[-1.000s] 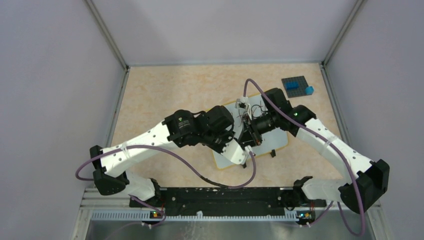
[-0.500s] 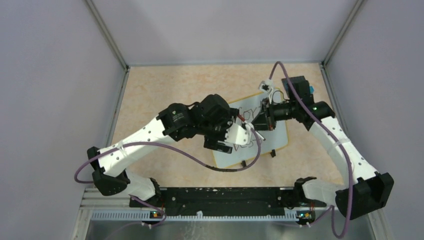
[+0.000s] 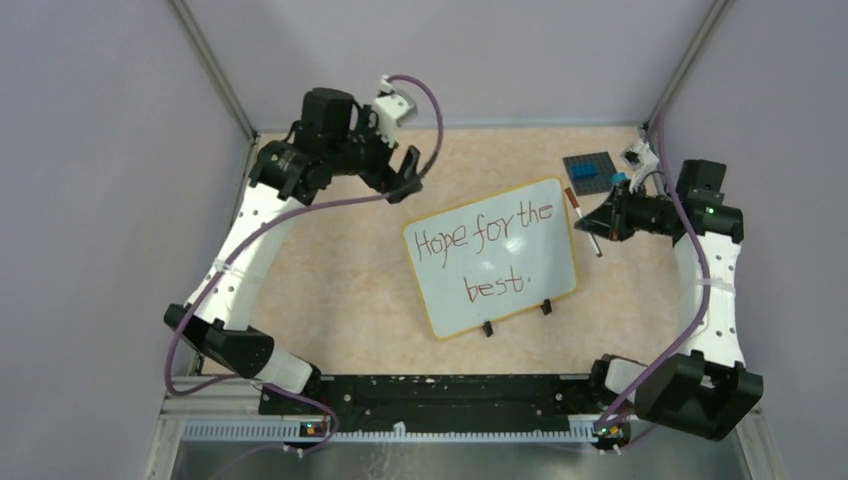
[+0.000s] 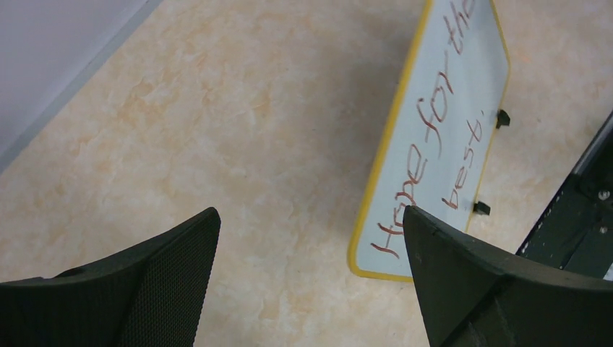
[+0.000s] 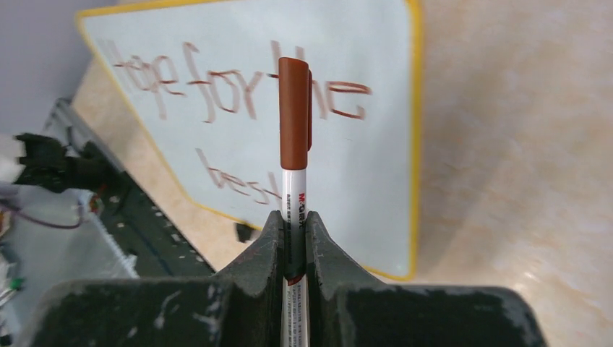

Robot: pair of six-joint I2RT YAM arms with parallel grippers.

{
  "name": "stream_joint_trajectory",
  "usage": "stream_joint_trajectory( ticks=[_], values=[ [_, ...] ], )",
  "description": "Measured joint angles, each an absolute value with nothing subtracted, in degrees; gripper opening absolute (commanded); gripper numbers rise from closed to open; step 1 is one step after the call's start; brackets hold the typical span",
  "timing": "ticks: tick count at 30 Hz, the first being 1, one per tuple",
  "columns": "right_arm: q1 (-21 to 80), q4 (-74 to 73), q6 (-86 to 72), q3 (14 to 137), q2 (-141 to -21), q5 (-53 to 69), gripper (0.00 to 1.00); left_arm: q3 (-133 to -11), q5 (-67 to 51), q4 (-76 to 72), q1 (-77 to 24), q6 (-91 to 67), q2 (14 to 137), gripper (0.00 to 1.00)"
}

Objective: Write a sentence on the whiteboard
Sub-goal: Put down the whiteboard marker at the center of the board.

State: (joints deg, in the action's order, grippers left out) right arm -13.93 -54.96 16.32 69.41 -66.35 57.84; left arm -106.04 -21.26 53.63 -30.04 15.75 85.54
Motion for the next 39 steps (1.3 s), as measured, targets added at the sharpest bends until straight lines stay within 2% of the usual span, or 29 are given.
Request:
stream_joint_trajectory(
  ticks=[6,14,21,25,29,31,33,39],
  values=[
    [-22.9,-56.9,24.6,63.5,-67.8,48.2,0.0,-102.7,-27.7,50.5,-14.4,7.3,85.2,0.99],
    [-25.0,-50.5,25.9,53.3,-68.2,34.2,0.0,-88.1,-33.7,48.8,2.0,6.1,85.1,0.99],
    [-25.0,-38.6,25.1,44.9,-70.8,24.1,0.0,-80.0,-34.7,47.3,6.6,9.1,85.1,0.99],
    [-25.0,-33.3,24.4,44.0,-73.7,21.3,0.0,-76.9,-34.9,46.5,7.2,10.7,85.1,0.99],
    [-25.0,-29.2,24.4,43.9,-79.0,19.0,0.08,-75.0,-35.2,46.3,8.1,12.3,85.1,0.99],
    [-25.0,-28.0,24.4,43.7,-80.7,18.3,0.18,-74.3,-35.4,46.3,8.6,12.9,85.3,0.99],
    [-25.0,-27.3,24.3,43.5,-81.8,17.8,0.22,-74.0,-35.7,46.2,8.8,13.5,85.8,0.99],
    [-25.0,-25.9,24.2,43.5,-83.8,17.4,0.43,-72.5,-36.2,45.6,9.2,14.6,87.1,0.99]
  ],
)
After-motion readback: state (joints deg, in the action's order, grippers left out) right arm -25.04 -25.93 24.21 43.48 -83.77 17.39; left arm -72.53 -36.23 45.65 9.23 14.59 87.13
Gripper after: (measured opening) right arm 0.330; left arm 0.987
